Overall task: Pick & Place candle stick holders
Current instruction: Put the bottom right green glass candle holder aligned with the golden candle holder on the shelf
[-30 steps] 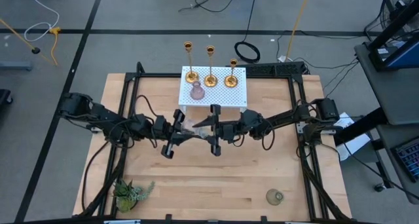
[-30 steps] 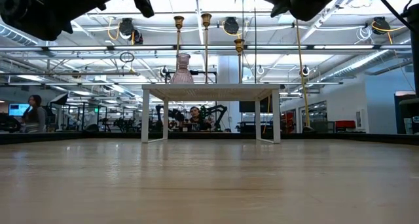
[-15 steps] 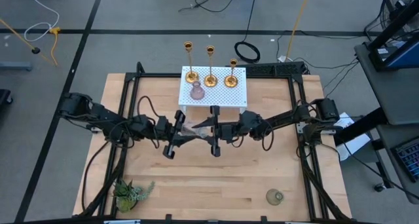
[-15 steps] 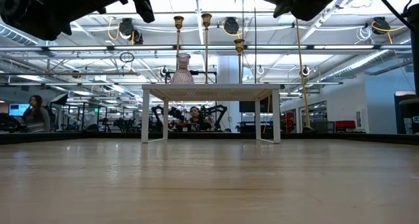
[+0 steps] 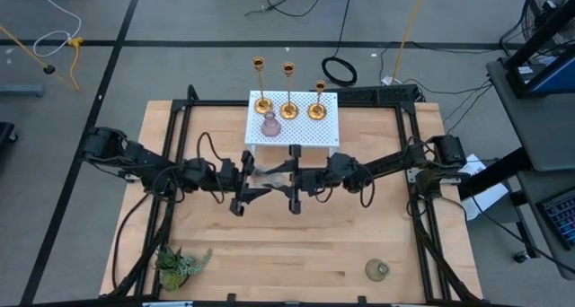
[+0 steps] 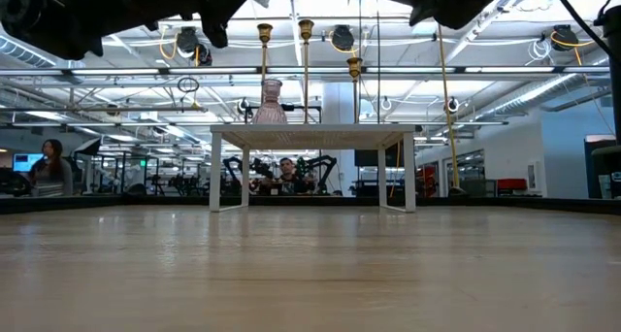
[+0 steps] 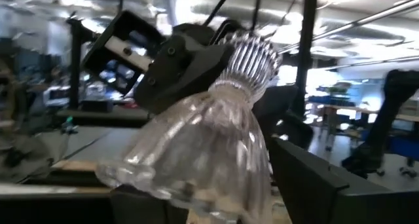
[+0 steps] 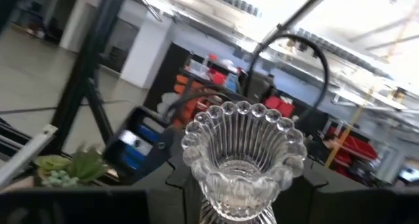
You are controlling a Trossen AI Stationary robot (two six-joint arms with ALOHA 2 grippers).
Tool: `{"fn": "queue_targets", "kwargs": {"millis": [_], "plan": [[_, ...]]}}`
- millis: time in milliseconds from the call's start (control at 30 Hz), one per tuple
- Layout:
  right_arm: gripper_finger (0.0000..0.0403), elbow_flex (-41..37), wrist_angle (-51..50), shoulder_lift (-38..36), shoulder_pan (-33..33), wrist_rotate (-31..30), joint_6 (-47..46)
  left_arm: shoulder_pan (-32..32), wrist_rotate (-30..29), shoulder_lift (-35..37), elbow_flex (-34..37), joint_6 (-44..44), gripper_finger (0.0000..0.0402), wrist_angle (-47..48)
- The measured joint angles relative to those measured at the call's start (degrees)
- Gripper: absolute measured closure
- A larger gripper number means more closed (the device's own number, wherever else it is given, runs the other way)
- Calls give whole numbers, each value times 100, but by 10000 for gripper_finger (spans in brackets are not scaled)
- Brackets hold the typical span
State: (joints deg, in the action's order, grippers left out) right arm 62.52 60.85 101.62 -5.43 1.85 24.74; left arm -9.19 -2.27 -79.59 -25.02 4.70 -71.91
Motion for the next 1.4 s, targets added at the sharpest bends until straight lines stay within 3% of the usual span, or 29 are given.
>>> {"fn": "queue_targets", "kwargs": {"millis": [233,467,767,1000,1267,1400], "plan": [[277,-1,-163,-2,7,-235,2,0,-599,0,0,33,193,352],[277,1,-623,-164,10,-1043,7,4,-871,0,-4,167,192,669],[277,1,-1499,-514,7,-2135,-25,26,-1868,0,-7,378,192,1075],[277,1,-1804,-647,88,-2379,-154,22,-2038,0,-7,504,192,1182],[277,1,-2248,-653,332,-3752,-247,22,-2043,0,-4,644,192,1189],[277,1,-2675,-653,630,-3912,-846,22,-2043,0,-4,622,192,1188]]}}
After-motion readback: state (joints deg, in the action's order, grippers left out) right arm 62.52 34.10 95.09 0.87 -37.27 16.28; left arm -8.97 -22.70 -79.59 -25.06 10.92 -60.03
